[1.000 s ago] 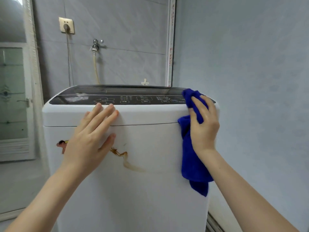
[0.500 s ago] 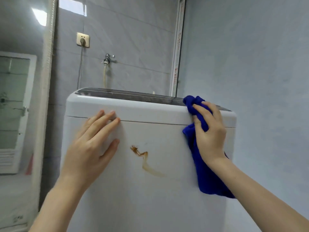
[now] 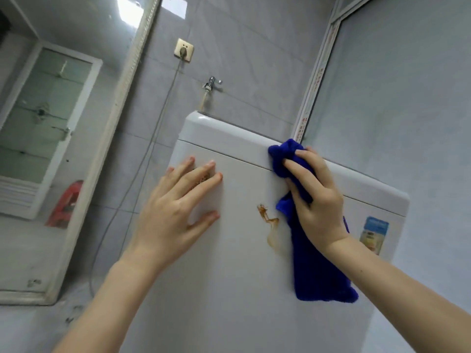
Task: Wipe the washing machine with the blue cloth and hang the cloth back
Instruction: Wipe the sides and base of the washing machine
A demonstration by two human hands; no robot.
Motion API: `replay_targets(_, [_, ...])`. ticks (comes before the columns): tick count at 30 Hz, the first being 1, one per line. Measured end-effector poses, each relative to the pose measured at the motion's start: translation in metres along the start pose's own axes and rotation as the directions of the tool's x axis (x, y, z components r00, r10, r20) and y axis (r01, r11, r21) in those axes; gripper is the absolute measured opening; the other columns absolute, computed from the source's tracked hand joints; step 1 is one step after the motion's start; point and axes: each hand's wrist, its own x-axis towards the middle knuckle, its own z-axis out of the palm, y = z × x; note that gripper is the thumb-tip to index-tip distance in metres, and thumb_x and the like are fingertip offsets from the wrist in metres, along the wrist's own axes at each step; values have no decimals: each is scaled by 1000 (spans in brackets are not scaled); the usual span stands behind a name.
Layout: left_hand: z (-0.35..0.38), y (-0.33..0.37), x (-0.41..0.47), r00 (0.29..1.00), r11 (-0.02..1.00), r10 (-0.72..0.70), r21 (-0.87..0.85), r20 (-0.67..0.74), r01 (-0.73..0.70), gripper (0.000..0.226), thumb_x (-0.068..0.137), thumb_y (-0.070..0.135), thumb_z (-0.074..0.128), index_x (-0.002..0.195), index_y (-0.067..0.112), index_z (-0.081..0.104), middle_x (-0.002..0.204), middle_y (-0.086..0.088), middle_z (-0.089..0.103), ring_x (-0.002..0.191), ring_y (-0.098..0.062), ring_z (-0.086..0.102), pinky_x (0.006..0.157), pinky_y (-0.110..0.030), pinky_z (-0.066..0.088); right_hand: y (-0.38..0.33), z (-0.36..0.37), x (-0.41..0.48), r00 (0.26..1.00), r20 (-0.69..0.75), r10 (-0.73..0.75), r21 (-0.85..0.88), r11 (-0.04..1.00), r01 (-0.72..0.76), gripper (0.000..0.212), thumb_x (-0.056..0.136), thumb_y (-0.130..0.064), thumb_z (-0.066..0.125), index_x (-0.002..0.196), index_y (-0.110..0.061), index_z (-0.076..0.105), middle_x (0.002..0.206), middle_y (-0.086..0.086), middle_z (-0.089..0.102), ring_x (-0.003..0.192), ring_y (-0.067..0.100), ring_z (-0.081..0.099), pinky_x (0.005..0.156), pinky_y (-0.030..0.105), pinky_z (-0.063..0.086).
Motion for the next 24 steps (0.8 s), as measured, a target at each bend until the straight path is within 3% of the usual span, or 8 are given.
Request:
replay_targets(3, [0, -3, 1, 999, 999, -23, -24, -39, 22, 61, 86, 50, 58, 138, 19, 57, 153, 0, 41, 145, -26, 33, 114, -47, 35, 9, -8, -5, 999, 41, -27, -30, 999, 28, 34, 93, 4, 59, 126, 2, 61, 138, 18, 49, 138, 34, 40, 114, 45, 35])
replay_targets(8, [-7, -4, -7, 989, 980, -146, -137, -18, 142, 73, 79, 50, 68, 143, 20, 50, 158, 2, 33, 149, -25, 25, 116, -37, 26, 19, -41, -33, 996, 66, 55, -77, 996, -50, 33, 96, -8, 56, 126, 3, 60, 139, 19, 48, 135, 36, 43, 114, 40, 35])
replay_targets(11, [-9, -6, -12, 992, 979, -126, -165, -23, 121, 72, 78, 42, 72, 142, 19, 51, 158, -1, 34, 148, -27, 27, 116, -38, 29, 3, -24, 1, 994, 109, -29, -71, 997, 37, 32, 91, 1, 60, 123, 3, 63, 135, 20, 51, 133, 35, 45, 112, 40, 37])
replay_targets(14, [-8, -9, -14, 992, 972, -123, -205, -37, 113, 71, 77, 40, 74, 141, 18, 53, 157, -3, 35, 147, -26, 29, 116, -29, 27, -21, 10, 45, 984, 135, -118, -37, 992, 124, 29, 90, 9, 61, 118, 3, 66, 132, 20, 54, 131, 36, 46, 112, 38, 37])
replay_targets(20, [-10, -15, -17, 976, 939, -216, -283, -36, 197, 76, 72, 40, 83, 140, 24, 54, 160, -4, 26, 142, -22, 36, 110, -33, 34, -16, -16, 13, 980, 185, -67, -84, 993, 84, 35, 87, 14, 62, 120, 4, 65, 133, 22, 53, 133, 38, 45, 107, 51, 41])
replay_targets(24, [-11, -21, -20, 958, 904, -287, -334, -10, 267, 85, 67, 34, 90, 141, 38, 48, 156, -2, 33, 131, 0, 36, 104, -5, 26, -36, -1, 37, 978, 199, -65, -110, 990, 89, 34, 86, 15, 63, 117, 2, 68, 130, 20, 56, 130, 36, 48, 109, 39, 40])
